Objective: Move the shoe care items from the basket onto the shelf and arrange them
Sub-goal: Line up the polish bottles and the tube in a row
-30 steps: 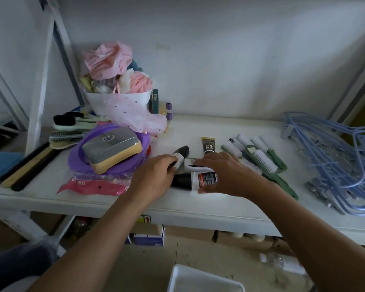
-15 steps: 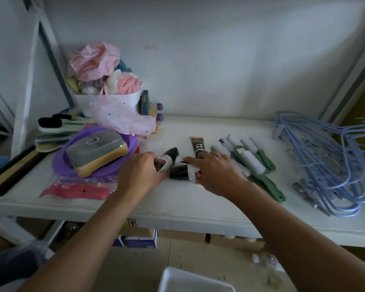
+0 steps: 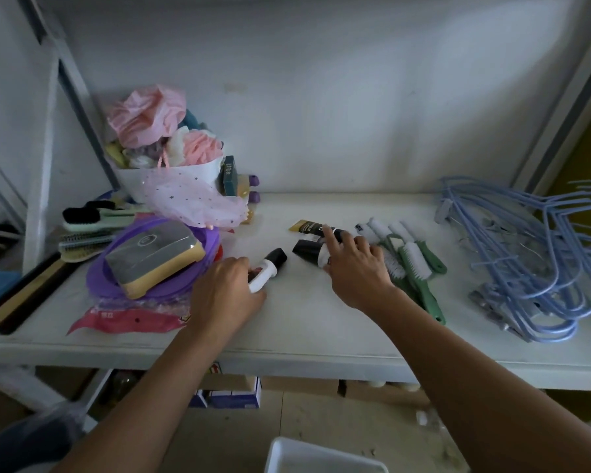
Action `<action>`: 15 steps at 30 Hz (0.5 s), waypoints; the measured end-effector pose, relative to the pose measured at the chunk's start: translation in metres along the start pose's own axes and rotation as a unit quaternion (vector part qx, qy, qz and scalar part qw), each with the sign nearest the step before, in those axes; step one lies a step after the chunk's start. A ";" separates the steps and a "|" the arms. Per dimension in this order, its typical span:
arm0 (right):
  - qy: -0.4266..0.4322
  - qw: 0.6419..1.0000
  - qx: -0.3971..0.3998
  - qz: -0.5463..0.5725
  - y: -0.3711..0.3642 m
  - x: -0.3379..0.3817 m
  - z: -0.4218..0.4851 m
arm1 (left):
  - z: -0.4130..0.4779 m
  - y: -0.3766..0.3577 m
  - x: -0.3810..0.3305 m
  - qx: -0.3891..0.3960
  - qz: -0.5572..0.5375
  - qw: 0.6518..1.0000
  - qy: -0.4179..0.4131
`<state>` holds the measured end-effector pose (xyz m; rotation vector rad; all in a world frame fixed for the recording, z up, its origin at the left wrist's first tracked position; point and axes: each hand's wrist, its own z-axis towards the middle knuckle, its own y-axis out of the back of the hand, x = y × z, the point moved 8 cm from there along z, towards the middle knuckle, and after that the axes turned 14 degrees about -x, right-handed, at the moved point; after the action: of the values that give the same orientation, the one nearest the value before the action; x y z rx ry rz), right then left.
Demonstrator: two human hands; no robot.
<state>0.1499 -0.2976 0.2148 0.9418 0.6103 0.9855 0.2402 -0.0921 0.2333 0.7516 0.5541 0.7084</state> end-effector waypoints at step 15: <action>-0.077 0.997 0.003 -0.031 -0.014 -0.033 0.018 | -0.019 0.005 0.000 0.084 -0.101 0.990 0.045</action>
<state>0.1552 -0.3374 0.2124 0.9894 0.5107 0.8483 0.2253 -0.0817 0.2260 0.8089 0.7683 0.5138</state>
